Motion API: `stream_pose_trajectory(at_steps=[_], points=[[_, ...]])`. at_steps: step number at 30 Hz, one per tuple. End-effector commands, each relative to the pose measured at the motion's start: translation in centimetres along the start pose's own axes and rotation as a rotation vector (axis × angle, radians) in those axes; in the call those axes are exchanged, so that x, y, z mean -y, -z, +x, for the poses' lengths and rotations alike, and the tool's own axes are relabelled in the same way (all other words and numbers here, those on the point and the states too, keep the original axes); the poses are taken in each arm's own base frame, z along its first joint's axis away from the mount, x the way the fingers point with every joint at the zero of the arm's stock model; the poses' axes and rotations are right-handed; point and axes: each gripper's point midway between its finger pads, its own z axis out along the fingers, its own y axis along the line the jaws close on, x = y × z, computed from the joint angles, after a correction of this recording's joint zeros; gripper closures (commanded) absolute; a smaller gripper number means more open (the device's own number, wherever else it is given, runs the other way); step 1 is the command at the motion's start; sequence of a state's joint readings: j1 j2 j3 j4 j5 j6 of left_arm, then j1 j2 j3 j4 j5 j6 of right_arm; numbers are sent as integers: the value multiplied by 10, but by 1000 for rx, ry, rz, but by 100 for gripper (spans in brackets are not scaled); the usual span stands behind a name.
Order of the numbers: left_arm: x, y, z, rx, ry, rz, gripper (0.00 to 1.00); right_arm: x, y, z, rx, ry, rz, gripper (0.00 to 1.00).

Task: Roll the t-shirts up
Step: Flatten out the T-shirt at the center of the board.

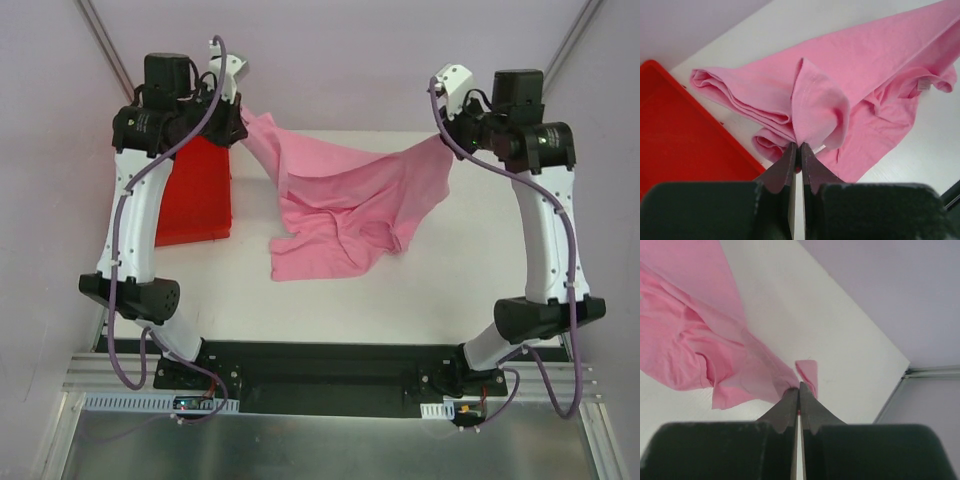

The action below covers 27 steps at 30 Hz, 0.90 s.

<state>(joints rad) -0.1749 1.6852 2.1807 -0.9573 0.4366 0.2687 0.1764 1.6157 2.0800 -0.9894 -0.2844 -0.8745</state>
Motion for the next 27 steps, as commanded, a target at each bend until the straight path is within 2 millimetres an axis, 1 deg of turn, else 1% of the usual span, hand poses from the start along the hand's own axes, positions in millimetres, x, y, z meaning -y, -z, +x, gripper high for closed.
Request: stream_pose_trajectory(at_steps=[1, 2, 3, 4, 5, 6, 7, 8, 9, 11, 12, 14, 15, 16, 17, 19, 20, 21, 22, 23, 24, 25, 26, 27], points=[[23, 55, -29, 127, -29, -9, 100, -6, 94, -42, 175, 7, 118, 99], [25, 56, -26, 124, -28, -4, 100, -11, 98, -39, 170, 6, 108, 99], [28, 58, -22, 119, -26, 2, 100, -20, 94, -31, 146, 2, 80, 99], [30, 58, -13, 101, -18, 9, 100, -27, 101, -26, 140, 1, 69, 99], [32, 57, -10, 93, -15, 19, 100, -34, 99, -21, 130, -2, 48, 99], [35, 55, -1, 75, -8, 33, 100, -42, 89, -6, 91, -23, 17, 99], [36, 53, 2, 64, -4, 41, 100, -48, 87, 1, 77, -30, 2, 99], [36, 50, 6, 54, 4, 50, 100, -52, 81, 8, 56, -47, -13, 99], [38, 44, 12, 34, 20, 70, 100, -59, 69, 24, 7, -95, -39, 99], [38, 34, 17, 13, 31, 90, 100, -56, 54, 42, -51, -169, -12, 99], [35, 21, 22, -16, 41, 101, 100, -59, 40, 58, -100, -250, -7, 99], [36, 4, 26, -47, 44, 125, 100, -50, 24, 81, -180, -347, 38, 99], [31, -14, 29, -75, 56, 138, 100, -50, 14, 89, -204, -418, 43, 99], [31, -25, 31, -93, 61, 142, 100, -50, 4, 101, -245, -451, 39, 99], [24, -44, 36, -125, 79, 146, 100, -49, -16, 117, -303, -491, 24, 99], [19, -62, 43, -159, 116, 147, 100, -47, -41, 128, -341, -542, 5, 99], [15, -77, 52, -195, 135, 151, 100, -47, -66, 145, -404, -575, -17, 99], [12, -84, 59, -218, 143, 149, 100, -43, -79, 150, -415, -590, -19, 92], [10, -89, 66, -241, 150, 141, 100, -46, -93, 155, -433, -610, -57, 68], [4, -97, 80, -286, 160, 119, 100, -37, -99, 148, -413, -620, -68, 60], [2, -100, 87, -304, 156, 113, 100, -39, -112, 159, -451, -646, -107, 54], [1, -100, 94, -327, 158, 109, 100, -35, -115, 157, -448, -655, -114, 46], [-1, -100, 104, -355, 159, 98, 100, -21, -112, 156, -435, -670, -83, 44], [0, -99, 108, -368, 163, 98, 100, -16, -110, 163, -455, -691, -68, 43]])
